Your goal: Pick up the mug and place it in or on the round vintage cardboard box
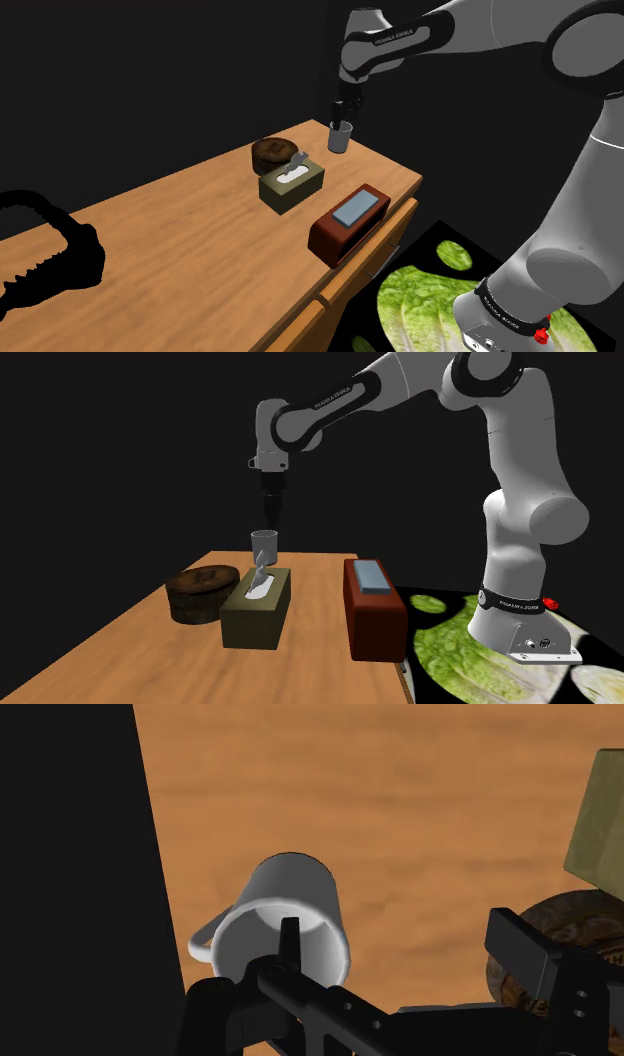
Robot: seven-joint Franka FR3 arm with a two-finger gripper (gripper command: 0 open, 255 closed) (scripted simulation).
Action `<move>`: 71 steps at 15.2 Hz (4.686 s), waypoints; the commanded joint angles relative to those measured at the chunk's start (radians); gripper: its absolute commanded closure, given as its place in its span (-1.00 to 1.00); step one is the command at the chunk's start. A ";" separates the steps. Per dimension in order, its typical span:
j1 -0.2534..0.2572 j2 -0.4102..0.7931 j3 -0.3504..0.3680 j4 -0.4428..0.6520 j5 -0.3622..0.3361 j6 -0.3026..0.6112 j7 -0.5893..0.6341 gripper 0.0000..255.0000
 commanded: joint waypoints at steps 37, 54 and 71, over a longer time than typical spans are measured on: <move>-0.009 0.185 -0.008 0.191 -0.003 -0.017 -0.006 1.00; -0.008 0.142 -0.007 0.357 0.001 -0.226 -0.018 1.00; 0.189 0.287 0.062 0.672 -0.035 -0.413 0.232 1.00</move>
